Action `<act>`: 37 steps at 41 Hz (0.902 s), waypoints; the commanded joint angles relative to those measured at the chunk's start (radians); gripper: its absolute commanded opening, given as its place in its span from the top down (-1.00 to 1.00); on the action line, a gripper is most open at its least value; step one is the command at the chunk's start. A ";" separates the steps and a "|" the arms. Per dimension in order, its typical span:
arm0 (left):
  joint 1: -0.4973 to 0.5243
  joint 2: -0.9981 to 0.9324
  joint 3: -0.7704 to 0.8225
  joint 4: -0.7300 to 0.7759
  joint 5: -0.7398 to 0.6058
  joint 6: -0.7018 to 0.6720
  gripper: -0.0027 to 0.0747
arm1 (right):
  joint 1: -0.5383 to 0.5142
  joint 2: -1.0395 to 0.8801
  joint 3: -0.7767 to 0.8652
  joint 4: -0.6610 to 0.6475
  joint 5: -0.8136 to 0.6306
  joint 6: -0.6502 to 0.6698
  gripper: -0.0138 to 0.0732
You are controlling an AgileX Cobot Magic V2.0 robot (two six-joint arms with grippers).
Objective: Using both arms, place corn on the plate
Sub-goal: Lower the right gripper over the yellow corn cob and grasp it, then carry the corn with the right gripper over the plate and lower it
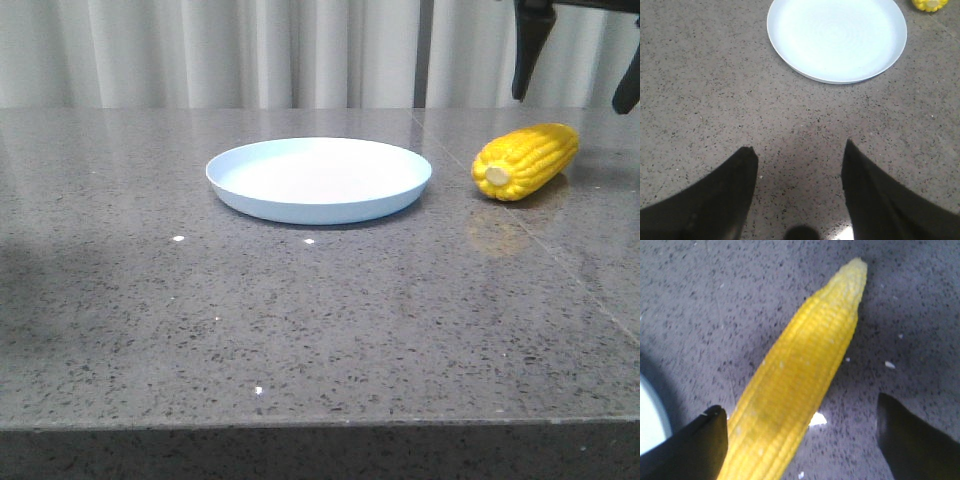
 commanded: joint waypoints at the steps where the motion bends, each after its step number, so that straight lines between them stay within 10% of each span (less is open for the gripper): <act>1: -0.009 -0.015 -0.024 -0.011 -0.069 -0.008 -0.07 | -0.016 0.006 -0.059 -0.023 -0.009 0.022 -0.75; 26: -0.009 -0.015 -0.024 0.010 -0.079 -0.008 -0.07 | -0.027 0.134 -0.060 0.081 -0.088 0.060 -0.72; 37: -0.009 -0.015 -0.024 0.033 -0.082 -0.008 -0.07 | -0.021 0.130 -0.060 0.094 -0.086 0.060 0.04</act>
